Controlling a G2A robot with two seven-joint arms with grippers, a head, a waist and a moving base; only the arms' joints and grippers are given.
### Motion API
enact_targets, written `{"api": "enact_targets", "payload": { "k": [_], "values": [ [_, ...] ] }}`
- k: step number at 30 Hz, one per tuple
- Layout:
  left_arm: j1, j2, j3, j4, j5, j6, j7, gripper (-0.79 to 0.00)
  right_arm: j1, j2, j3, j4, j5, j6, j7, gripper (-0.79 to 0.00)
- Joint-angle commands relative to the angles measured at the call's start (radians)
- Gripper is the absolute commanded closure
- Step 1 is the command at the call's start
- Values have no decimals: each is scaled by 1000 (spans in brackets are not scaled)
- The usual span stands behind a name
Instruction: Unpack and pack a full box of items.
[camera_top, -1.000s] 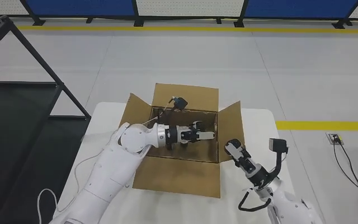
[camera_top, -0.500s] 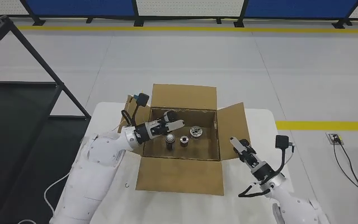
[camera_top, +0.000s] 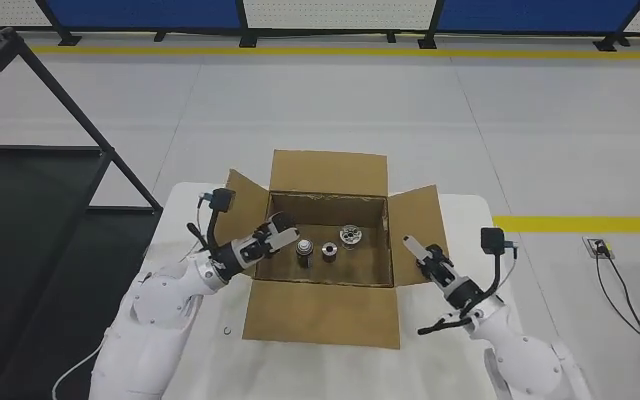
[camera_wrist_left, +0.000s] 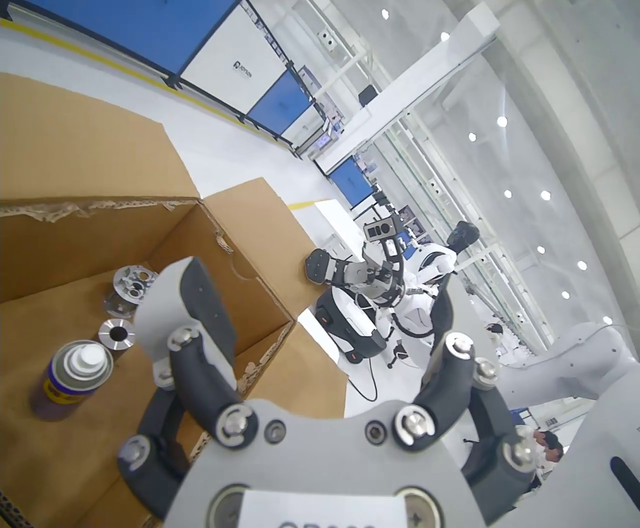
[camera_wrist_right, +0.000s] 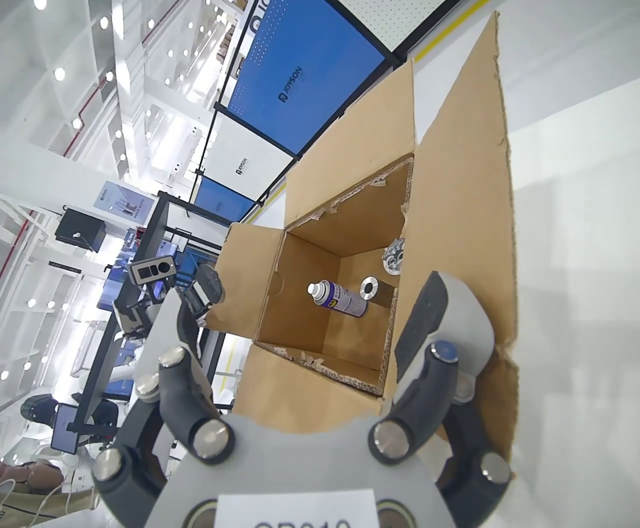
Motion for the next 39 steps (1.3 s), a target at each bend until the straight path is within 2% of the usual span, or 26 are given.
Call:
{"api": "enact_targets", "payload": {
  "k": [1, 8, 22, 39],
  "values": [
    [15, 1, -4, 1, -16, -4, 20, -785, 39, -1, -24, 33, -26, 25, 9, -785],
    [58, 8, -30, -4, 21, -11, 96, -785, 109, -6, -62, 92, -32, 74, -8, -785],
    [114, 22, -86, -35, 98, 5, 203, -785, 151, -6, -110, 137, -102, 196, 26, -785],
    [128, 36, -128, -16, 109, 29, 248, -785, 152, -1, -135, 144, -114, 192, 107, -785]
  ]
}}
